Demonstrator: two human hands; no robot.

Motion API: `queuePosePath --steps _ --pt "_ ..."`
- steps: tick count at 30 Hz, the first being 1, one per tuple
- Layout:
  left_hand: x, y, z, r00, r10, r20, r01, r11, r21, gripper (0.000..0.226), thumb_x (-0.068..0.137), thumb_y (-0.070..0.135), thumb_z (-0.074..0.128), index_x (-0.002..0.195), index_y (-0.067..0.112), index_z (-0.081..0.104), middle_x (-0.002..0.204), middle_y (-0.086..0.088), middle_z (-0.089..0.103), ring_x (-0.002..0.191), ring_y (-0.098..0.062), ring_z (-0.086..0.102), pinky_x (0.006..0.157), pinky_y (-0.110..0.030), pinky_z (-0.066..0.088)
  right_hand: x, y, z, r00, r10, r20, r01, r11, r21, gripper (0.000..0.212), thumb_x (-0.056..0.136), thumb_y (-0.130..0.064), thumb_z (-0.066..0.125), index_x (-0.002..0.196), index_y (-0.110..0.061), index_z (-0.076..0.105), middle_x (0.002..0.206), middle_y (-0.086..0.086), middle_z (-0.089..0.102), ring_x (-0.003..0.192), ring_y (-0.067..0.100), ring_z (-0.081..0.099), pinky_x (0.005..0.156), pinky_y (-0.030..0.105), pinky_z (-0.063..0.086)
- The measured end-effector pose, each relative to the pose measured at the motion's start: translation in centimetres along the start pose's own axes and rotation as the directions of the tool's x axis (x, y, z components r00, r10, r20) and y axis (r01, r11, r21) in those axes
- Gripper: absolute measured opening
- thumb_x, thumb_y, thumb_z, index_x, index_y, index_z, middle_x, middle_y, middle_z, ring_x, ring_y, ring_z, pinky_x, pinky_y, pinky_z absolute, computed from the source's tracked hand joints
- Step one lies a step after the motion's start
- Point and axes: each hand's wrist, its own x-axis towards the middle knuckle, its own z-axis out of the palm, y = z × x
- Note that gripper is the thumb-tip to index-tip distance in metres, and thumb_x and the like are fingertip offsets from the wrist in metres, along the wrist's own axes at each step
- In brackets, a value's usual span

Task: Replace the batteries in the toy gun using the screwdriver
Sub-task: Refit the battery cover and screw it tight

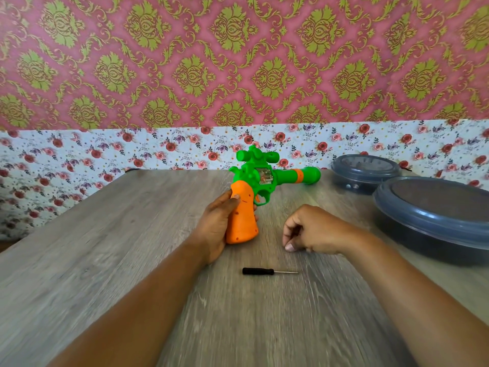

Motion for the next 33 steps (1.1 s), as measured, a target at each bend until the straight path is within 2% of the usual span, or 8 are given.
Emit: queuePosePath --steps 6,9,13,16,18,20,29,33 --pt "-0.2 0.0 0.5 0.999 0.026 -0.046 -0.023 0.997 0.073 0.045 0.097 0.025 0.046 0.140 0.012 0.040 0.093 -0.010 0.069 0.072 -0.021 0.069 0.066 -0.034 0.058 0.4 -0.1 0.5 0.999 -0.034 -0.011 0.032 0.996 -0.089 0.014 0.085 -0.021 0.065 0.088 -0.008 0.069 0.074 -0.003 0.059 0.065 0.001 0.049 0.056 0.015 0.035" --pt "-0.3 0.0 0.6 0.997 0.045 -0.059 -0.039 0.994 0.101 0.043 0.097 0.024 0.045 0.138 0.014 0.042 0.095 -0.011 0.068 0.076 -0.024 0.067 0.072 -0.037 0.055 0.5 -0.1 0.7 0.995 -0.057 -0.076 0.052 0.996 -0.076 0.016 0.087 -0.023 0.062 0.074 -0.015 0.062 0.065 -0.009 0.052 0.060 0.000 0.044 0.053 0.015 0.031" --pt "-0.4 0.0 0.9 0.992 0.089 -0.093 -0.070 0.979 0.192 0.040 0.097 0.025 0.047 0.137 0.022 0.044 0.117 -0.010 0.064 0.099 -0.024 0.064 0.093 -0.043 0.051 1.3 -1.5 2.5 0.924 -0.148 -0.353 0.232 0.950 0.209 0.031 0.086 -0.017 0.062 0.060 -0.027 0.050 0.052 -0.018 0.052 0.053 -0.006 0.046 0.058 0.014 0.033" --pt "-0.5 -0.2 1.2 0.989 0.125 -0.078 -0.106 0.971 0.214 0.022 0.097 0.021 0.047 0.112 0.033 0.057 0.101 0.005 0.069 0.095 -0.012 0.064 0.093 -0.035 0.049 2.1 -2.7 4.4 0.866 -0.139 -0.480 0.337 0.872 0.355 0.025 0.086 -0.013 0.062 0.064 -0.022 0.054 0.055 -0.014 0.053 0.056 0.000 0.047 0.063 0.026 0.041" --pt "-0.6 -0.2 1.3 0.990 0.129 -0.053 -0.114 0.968 0.223 0.025 0.098 0.018 0.046 0.088 0.037 0.059 0.078 0.019 0.070 0.078 0.002 0.065 0.080 -0.022 0.051 2.4 -2.9 5.0 0.824 -0.140 -0.550 0.357 0.880 0.312 0.017 0.086 -0.015 0.062 0.069 -0.013 0.057 0.066 -0.002 0.056 0.063 0.010 0.047 0.061 0.022 0.038" --pt "-0.7 -0.3 1.4 0.986 0.159 -0.045 -0.144 0.960 0.242 0.029 0.098 0.017 0.046 0.082 0.037 0.060 0.069 0.022 0.070 0.069 0.008 0.064 0.071 -0.015 0.051 2.4 -2.8 5.3 0.782 -0.168 -0.600 0.377 0.895 0.240 0.015 0.085 -0.014 0.063 0.072 -0.011 0.056 0.072 0.003 0.056 0.065 0.010 0.047 0.059 0.015 0.034" --pt "-0.9 -0.4 1.6 0.981 0.187 -0.047 -0.167 0.948 0.270 0.031 0.099 0.028 0.040 0.107 0.014 0.066 0.101 -0.006 0.069 0.093 -0.012 0.064 0.090 -0.026 0.049 2.5 -3.4 5.6 0.627 -0.275 -0.729 0.460 0.886 0.062 0.013 0.077 -0.018 0.056 0.070 -0.006 0.058 0.072 -0.002 0.052 0.069 0.005 0.043 0.060 0.018 0.033" --pt "-0.7 -0.6 1.3 0.976 0.214 -0.026 -0.200 0.944 0.262 0.029 0.101 0.023 0.038 0.093 0.027 0.066 0.091 0.004 0.069 0.085 -0.004 0.064 0.084 -0.021 0.050 2.4 -3.4 5.8 0.612 -0.292 -0.735 0.474 0.879 0.045 0.012 0.077 -0.017 0.058 0.069 -0.007 0.058 0.072 0.001 0.055 0.069 0.005 0.045 0.063 0.020 0.036"
